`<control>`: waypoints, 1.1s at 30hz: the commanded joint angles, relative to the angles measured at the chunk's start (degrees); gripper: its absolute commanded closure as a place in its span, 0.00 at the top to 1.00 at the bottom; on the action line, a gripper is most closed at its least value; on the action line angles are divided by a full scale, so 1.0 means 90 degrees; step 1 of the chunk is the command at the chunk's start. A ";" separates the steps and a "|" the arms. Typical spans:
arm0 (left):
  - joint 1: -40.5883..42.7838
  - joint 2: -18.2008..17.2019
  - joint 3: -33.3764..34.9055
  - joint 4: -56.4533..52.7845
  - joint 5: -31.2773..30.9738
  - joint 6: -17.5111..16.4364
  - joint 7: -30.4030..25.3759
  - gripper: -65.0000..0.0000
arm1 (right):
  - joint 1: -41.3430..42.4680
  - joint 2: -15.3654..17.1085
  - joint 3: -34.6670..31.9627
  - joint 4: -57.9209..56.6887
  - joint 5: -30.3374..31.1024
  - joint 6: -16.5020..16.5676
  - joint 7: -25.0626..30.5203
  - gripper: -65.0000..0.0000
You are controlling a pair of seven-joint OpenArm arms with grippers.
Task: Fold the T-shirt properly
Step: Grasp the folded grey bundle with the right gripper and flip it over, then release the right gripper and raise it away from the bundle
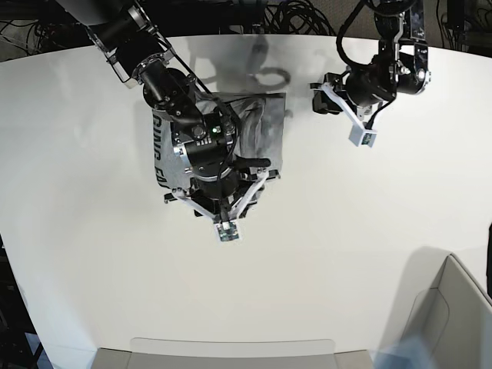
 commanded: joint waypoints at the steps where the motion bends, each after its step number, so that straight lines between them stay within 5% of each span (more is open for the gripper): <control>1: -0.0175 -0.0052 0.0091 0.0140 -0.0053 -0.0011 -0.0128 0.24 | 0.0100 -0.0109 -0.0085 0.0180 0.0016 0.0102 0.0121 0.27; 4: -0.0243 -0.0033 0.0384 0.0551 -0.0053 -0.0011 -0.0128 0.24 | -0.0085 -0.0070 0.0218 0.0375 -0.0003 0.0112 0.0121 0.27; 12: -0.0565 0.0202 0.0540 0.0678 -0.1538 -0.0011 -0.1095 0.18 | -0.0867 0.0556 0.2953 0.0883 0.0065 0.0121 0.0121 0.27; 15: -0.0937 0.0211 0.1127 0.0639 -0.1743 -0.0011 -0.1329 0.15 | -0.1189 0.0722 0.3686 0.0883 0.0065 0.0170 0.0121 0.27; 23: -0.1620 0.0358 0.3305 0.0365 0.0162 0.0029 -0.1358 0.14 | -0.2068 0.0761 0.4819 0.0883 0.0065 0.0268 0.0121 0.27; 27: -0.1630 0.0563 0.3891 0.0052 0.1041 0.0029 -0.1310 0.14 | -0.2215 0.0731 0.5063 0.0883 0.0065 0.1167 0.0121 0.27; 33: -0.2021 0.0563 0.4184 -0.1227 0.1539 0.0038 -0.1378 0.14 | -0.2312 0.0712 0.5034 0.1010 0.0065 0.1743 0.0121 0.27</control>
